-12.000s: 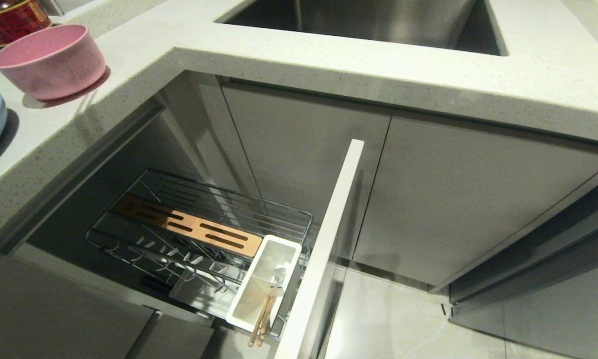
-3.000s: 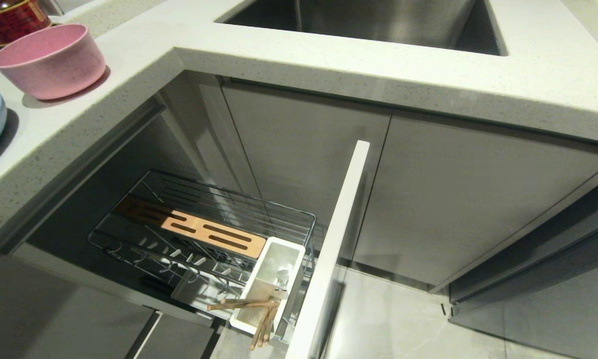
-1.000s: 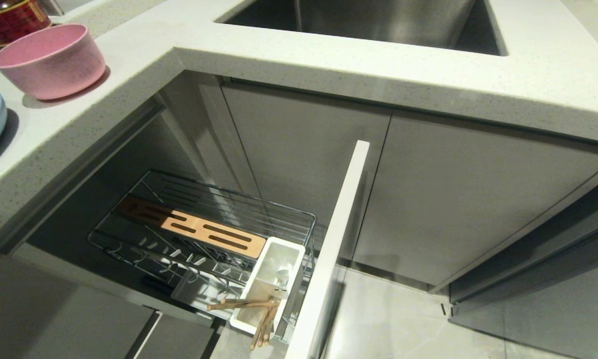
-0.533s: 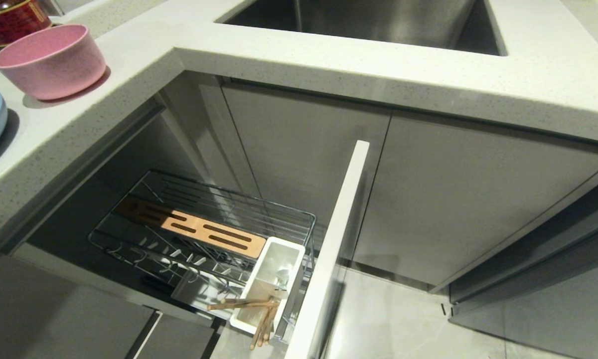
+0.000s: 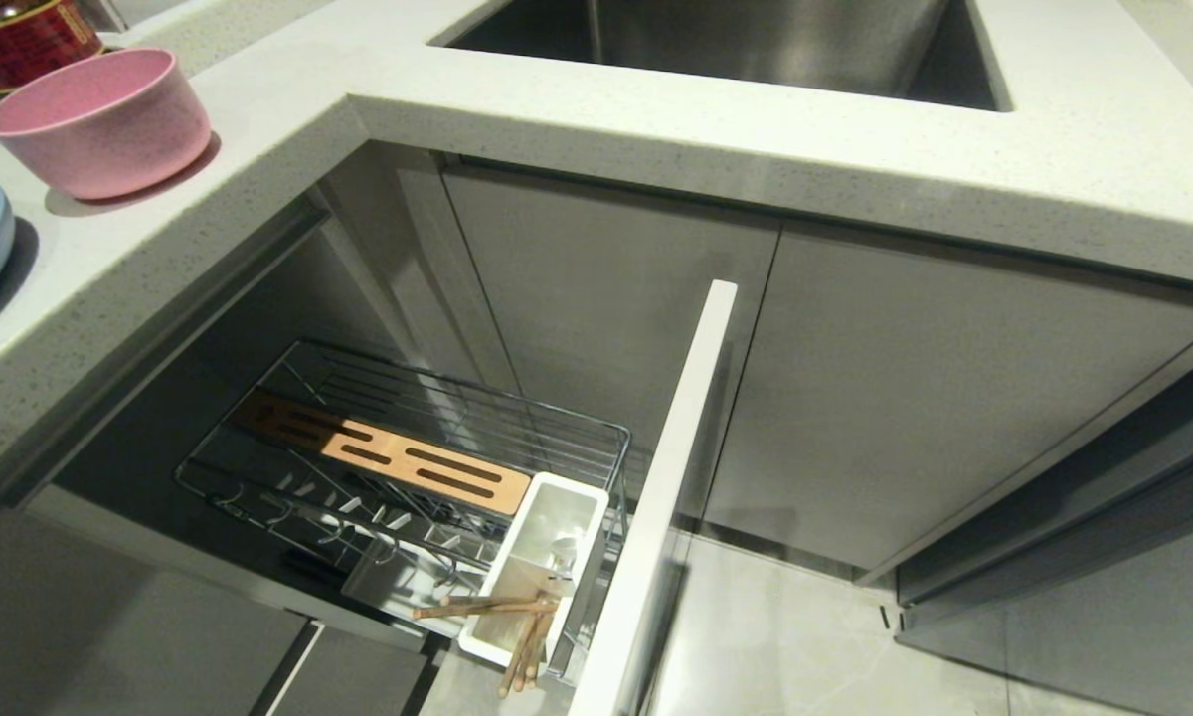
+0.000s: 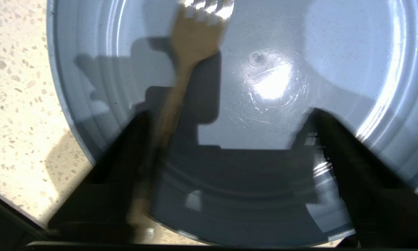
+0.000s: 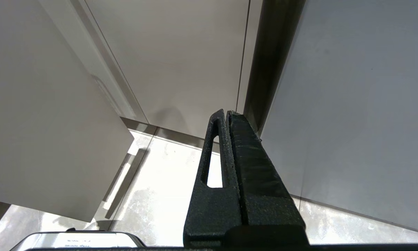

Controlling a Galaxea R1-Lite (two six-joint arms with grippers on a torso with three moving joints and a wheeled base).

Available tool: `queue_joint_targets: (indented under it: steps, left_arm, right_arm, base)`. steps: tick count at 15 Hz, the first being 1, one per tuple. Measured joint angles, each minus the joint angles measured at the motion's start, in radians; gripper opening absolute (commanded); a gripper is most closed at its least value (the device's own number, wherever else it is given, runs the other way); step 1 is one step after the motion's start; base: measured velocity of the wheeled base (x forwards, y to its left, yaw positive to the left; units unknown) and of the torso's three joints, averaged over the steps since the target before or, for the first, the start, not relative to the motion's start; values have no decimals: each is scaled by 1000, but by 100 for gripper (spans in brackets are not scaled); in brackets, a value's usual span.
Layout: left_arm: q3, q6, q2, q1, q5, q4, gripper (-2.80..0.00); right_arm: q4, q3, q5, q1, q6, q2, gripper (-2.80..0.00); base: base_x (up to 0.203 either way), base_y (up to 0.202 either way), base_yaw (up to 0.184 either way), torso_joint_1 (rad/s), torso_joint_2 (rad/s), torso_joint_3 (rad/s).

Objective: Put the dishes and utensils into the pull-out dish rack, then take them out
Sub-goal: Pick up the fork and place it in the cupboard

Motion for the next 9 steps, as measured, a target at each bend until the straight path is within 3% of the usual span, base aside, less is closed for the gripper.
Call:
queue_joint_targets:
  steps: [9]
  left_arm:
    - [15,-5,-3,1,2,-5,-280]
  right_arm:
    - [0,0,0,0,0,0,-280]
  base:
    - [0,0,0,0,0,0]
